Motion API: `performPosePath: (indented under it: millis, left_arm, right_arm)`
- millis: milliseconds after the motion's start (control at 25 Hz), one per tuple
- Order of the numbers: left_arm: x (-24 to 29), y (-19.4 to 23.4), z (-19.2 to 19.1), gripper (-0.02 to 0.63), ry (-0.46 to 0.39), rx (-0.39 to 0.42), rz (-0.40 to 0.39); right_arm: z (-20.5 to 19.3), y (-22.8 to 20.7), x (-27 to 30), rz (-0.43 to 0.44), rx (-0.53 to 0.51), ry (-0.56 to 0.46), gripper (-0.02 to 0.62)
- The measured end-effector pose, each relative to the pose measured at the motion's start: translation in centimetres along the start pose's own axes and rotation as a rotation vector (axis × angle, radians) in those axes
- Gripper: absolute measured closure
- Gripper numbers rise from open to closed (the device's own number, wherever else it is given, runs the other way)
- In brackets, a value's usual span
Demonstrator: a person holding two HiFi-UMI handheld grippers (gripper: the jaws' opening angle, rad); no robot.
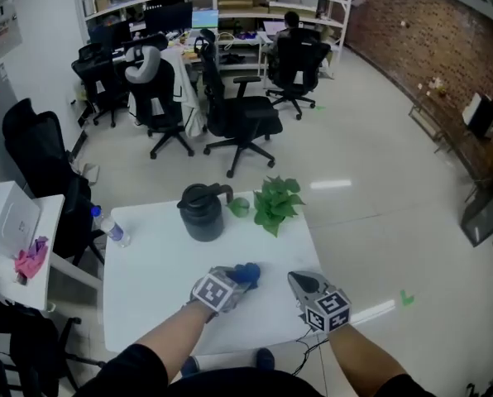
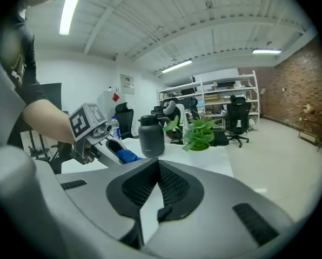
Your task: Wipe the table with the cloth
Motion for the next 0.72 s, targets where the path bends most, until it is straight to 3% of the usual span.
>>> performPosePath:
  millis: [120, 400, 720]
  left_arm:
    - [5.5, -1.2, 3.4, 0.462, 0.018, 0.015, -0.011]
    - [14.7, -1.5, 8.4, 0.462, 0.015, -0.039, 0.082]
    - [19.7, -0.6, 10.7, 0.462, 0.201, -0.051, 0.031]
  right_arm:
    - [-0.9, -4.8, -3.2, -0.044, 0.035, -0.007, 0.583]
    - [-2.3, -12.3, -8.8, -0.09, 0.083, 0.006, 0.583]
    - [-2.1, -16.8, -11.1, -0.099, 0.12, -0.004, 0.583]
Point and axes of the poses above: the fingertips, and each gripper's own axes: x forward along the fingers, y to its left, z out of its top, the point moved 3 cm from there along -x, backward along the fingers, and after that the axes turned 15 degrees about x, right-handed, at the moved point
